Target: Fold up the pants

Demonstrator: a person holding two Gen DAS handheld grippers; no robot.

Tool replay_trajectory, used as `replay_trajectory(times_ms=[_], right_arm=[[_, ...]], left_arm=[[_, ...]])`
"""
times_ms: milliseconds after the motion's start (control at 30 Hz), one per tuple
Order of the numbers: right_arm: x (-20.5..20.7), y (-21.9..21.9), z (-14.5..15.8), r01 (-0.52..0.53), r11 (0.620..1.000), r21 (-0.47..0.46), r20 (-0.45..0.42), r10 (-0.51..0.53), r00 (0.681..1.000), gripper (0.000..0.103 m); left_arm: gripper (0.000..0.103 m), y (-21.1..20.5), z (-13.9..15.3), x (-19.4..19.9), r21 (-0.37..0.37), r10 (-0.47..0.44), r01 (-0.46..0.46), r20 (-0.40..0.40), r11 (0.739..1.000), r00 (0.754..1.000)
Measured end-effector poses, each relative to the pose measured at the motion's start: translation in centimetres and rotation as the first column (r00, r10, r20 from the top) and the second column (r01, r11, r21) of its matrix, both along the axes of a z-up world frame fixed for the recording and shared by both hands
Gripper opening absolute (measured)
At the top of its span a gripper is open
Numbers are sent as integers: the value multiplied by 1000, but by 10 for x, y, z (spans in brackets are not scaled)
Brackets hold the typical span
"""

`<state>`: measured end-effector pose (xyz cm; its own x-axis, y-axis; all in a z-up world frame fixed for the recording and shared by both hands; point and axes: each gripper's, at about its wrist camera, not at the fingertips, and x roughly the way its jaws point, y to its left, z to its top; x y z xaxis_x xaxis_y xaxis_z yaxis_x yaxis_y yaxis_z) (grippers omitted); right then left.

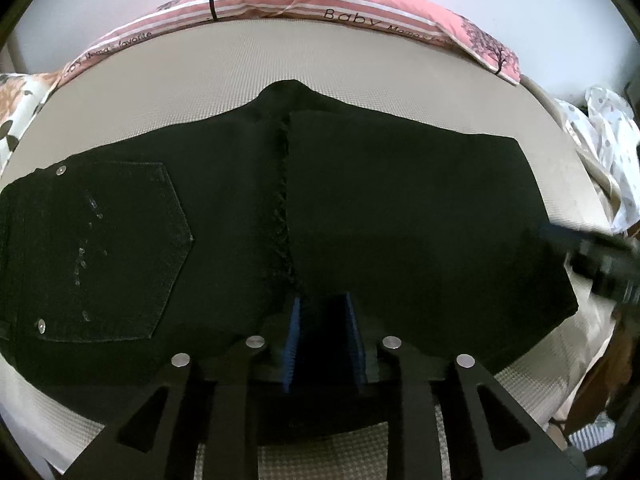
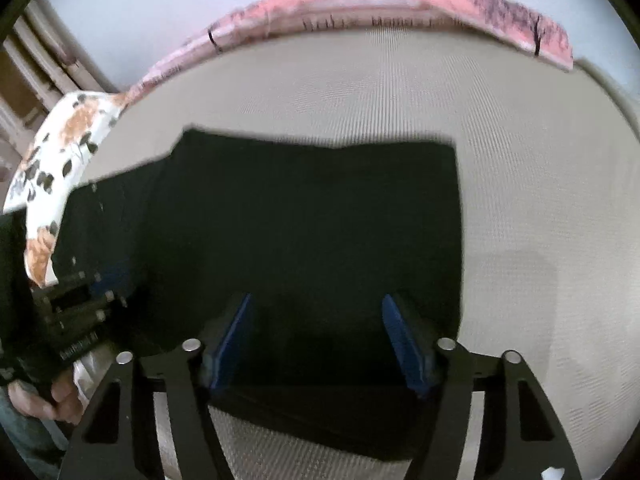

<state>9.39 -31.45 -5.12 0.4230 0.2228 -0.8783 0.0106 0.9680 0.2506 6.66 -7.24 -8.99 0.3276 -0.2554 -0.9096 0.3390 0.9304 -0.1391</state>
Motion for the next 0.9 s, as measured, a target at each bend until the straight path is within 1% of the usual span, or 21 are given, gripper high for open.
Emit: replay_trajectory(times_ms=[100, 167, 233, 267, 400, 533, 633, 700, 767, 800, 900], right_arm=[[24, -10, 5, 7, 998, -57, 18, -6, 1000, 62], [37, -10, 1, 5, 995, -100, 9, -4, 1000, 62], [48, -8, -6, 1, 990, -143, 1, 0, 1000, 59], [52, -7, -11, -7, 987, -162, -3, 6, 1000, 59], [62, -1, -24, -19, 973, -228, -13, 17, 1000, 61], [65, 6, -25, -26, 964, -266, -22, 21, 1000, 63], [60, 8, -20, -17, 965, -263, -16, 14, 1000, 63], [54, 11, -16, -19, 969, -245, -15, 16, 1000, 62], [47, 19, -15, -37, 970, -241, -34, 30, 999, 62], [43, 23, -14, -47, 971, -233, -37, 39, 999, 62], [33, 40, -17, -87, 977, -192, -67, 75, 995, 62]], left_arm=[[28, 4, 0, 0, -16, 9, -9, -4, 1000, 1000], [28, 3, 0, -1, -16, 9, -9, -4, 1000, 1000], [29, 2, -1, -1, -14, 3, -3, 8, 1000, 1000], [29, 2, -1, -1, -13, 0, 0, 14, 1000, 1000], [30, 1, -1, -2, -6, -4, 4, 25, 1000, 1000], [30, 8, 2, 3, -21, 12, -12, -5, 1000, 1000], [30, 33, 13, 9, -97, 57, -62, -47, 993, 997], [30, 55, 22, 10, -119, 97, -103, -55, 988, 994], [32, 79, 31, 11, -128, 138, -144, -56, 981, 989], [34, 94, 35, 12, -125, 164, -170, -57, 977, 985], [37, 134, 45, 11, -112, 226, -233, -70, 966, 972]])
